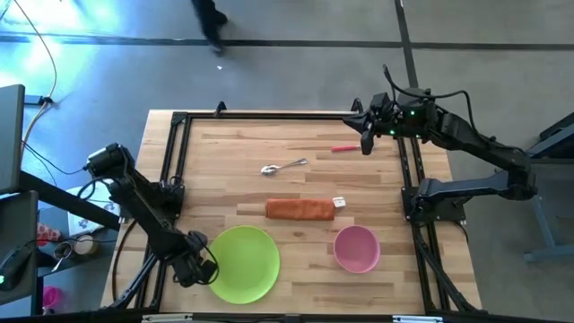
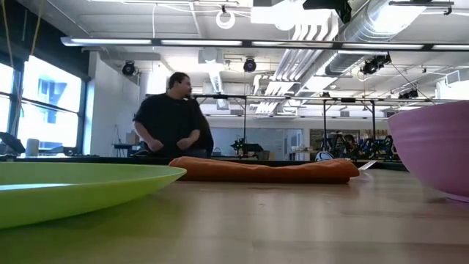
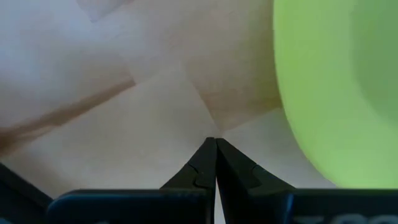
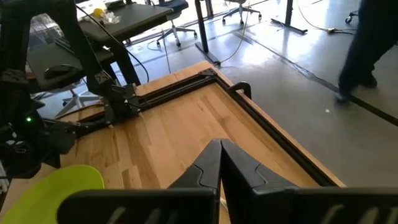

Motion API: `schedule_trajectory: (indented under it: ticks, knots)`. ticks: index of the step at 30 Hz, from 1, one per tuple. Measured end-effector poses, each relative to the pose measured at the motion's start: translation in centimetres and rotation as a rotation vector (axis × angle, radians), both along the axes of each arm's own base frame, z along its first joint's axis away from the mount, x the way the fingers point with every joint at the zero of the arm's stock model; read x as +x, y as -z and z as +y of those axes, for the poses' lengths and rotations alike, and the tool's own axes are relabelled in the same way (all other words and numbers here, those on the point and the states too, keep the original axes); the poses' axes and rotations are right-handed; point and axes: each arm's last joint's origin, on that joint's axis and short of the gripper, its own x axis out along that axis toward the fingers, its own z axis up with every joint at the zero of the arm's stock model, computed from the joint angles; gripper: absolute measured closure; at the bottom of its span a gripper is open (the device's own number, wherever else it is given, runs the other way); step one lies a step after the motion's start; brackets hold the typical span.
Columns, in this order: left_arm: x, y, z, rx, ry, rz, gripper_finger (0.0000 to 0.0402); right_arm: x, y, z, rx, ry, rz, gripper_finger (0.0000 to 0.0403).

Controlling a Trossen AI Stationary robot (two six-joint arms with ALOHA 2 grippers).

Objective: Set table place
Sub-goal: Move the green plate to the left of the pink bowl

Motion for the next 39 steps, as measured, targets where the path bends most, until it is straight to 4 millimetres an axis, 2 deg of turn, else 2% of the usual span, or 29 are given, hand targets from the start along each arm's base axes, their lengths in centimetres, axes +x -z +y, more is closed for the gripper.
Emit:
schedule_trajectory:
  ticks: [6, 15, 31, 39]
  knots:
    - [1.0, -0.2, 0.1, 0.007, -0.027, -0.01, 0.0402, 0.0, 0.0, 0.0, 0.0, 0.0, 0.001, 0.0403]
    - [4.2, 0.0, 1.5, -0.012, 0.001, -0.12, 0.0402, -0.1, 0.1, 0.0, -0.007, -0.004, 0.017, 0.0403]
    - [9.4, -0.1, 5.7, 0.073, 0.028, -0.379, 0.0401, -0.1, 0.2, 0.1, -0.022, -0.01, 0.029, 0.0403]
    - [13.4, 0.4, 6.3, 0.078, 0.143, -0.424, 0.0401, -0.7, -0.1, 0.3, -0.032, -0.013, 0.024, 0.0403]
